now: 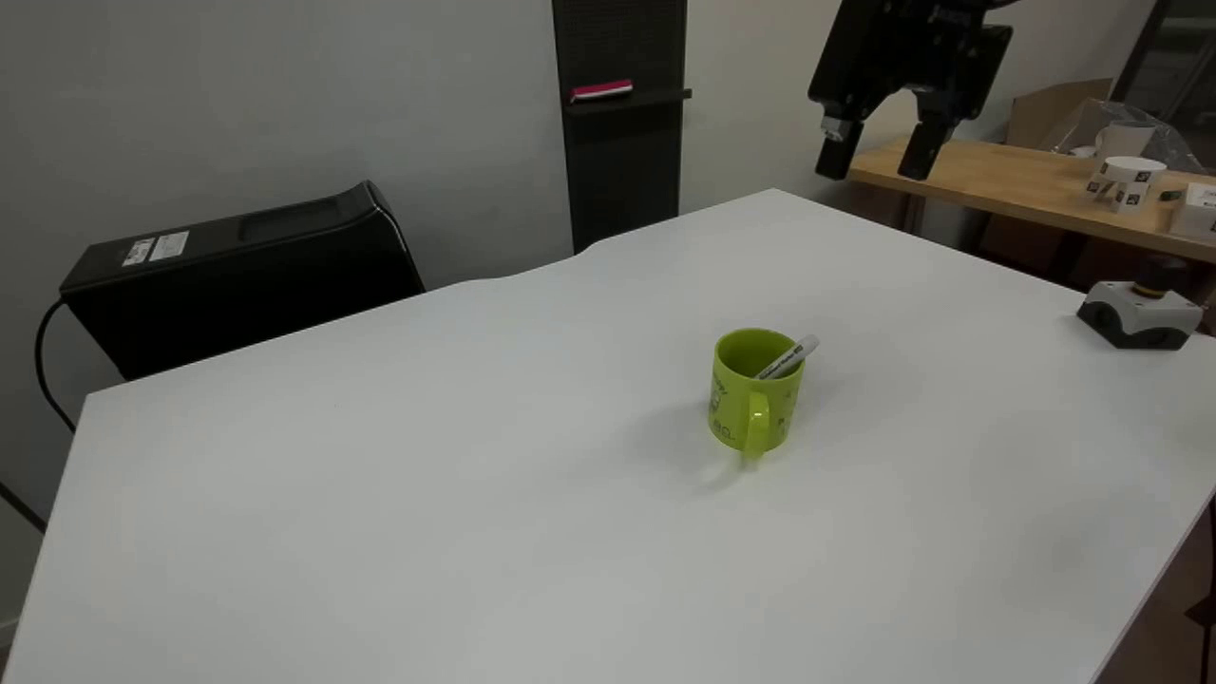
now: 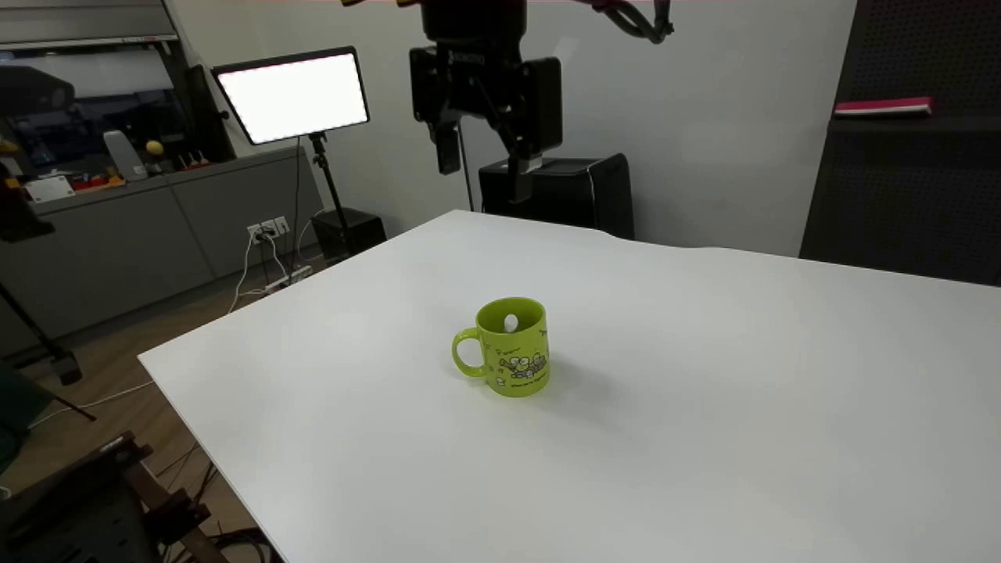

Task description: Remove the marker from the cup and put it on the table

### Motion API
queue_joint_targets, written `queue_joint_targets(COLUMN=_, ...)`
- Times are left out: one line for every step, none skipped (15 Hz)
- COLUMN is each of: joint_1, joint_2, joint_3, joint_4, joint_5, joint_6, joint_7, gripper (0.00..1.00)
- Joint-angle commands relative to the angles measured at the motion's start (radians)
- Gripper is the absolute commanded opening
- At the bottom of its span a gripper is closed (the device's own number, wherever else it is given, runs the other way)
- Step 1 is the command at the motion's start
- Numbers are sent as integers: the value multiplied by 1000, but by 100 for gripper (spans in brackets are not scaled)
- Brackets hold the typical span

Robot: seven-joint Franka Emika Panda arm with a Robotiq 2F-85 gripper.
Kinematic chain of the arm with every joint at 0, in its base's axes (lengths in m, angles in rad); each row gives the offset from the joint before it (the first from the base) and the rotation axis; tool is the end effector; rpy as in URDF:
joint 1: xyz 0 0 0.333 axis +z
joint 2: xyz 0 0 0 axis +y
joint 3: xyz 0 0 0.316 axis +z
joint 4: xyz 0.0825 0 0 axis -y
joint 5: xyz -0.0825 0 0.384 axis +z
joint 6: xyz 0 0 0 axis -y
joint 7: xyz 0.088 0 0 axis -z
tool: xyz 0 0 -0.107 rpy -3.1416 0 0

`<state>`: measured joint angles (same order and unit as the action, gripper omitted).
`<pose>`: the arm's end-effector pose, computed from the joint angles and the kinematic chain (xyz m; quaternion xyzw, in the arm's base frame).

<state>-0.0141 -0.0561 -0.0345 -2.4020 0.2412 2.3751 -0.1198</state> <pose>0.4876 -0.0211 0.3392 -0.9950 0.0500 -0.0215 0.0841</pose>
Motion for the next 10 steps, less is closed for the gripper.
queue_joint_targets(joint_1=-1, joint_2=-1, joint_3=1, joint_4=2, joint_5=-1, joint_6=-3, joint_7=1, gripper=100)
queue_joint_targets(joint_1=-1, joint_2=-1, joint_3=1, joint_4=2, joint_5=-1, joint_6=-3, joint_7=1, gripper=100)
queue_joint_targets(joint_1=-1, joint_2=15, joint_3=1, joint_4=7, joint_5=-9, joint_6=-2, joint_7=10, gripper=100)
queue_joint_targets(joint_1=-1, joint_2=27, joint_3=2, joint_4=11, joint_5=-14, joint_6=1, joint_7=16, gripper=100)
queue_joint_targets(joint_1=-1, joint_2=41, joint_3=2, joint_4=17, joint_5=-16, joint_6=-3, joint_7=14, gripper=100)
queue_joint_targets(joint_1=-1, joint_2=55, joint_3=1, joint_4=23, joint_5=-9, joint_6=-13, joint_7=1, gripper=100)
queue_joint_targets(joint_1=-2, joint_2=71, joint_3=1, joint_4=31, joint_5=-1, joint_6=-19, joint_7=-6, gripper=100)
queue_joint_targets(joint_1=-5, joint_2=90, joint_3=0, joint_4=38, joint_5=-2, joint_6=-11, joint_7=2, gripper=100)
queue_joint_targets(joint_1=-6, joint_2=107, joint_3=1, joint_4=47, joint_5=2, joint_6=-9, joint_7=-1, gripper=100)
queue_joint_targets(joint_1=-9, joint_2=128, joint_3=0, joint_4=56, joint_5=-4, joint_6=-3, joint_7=11, gripper=100)
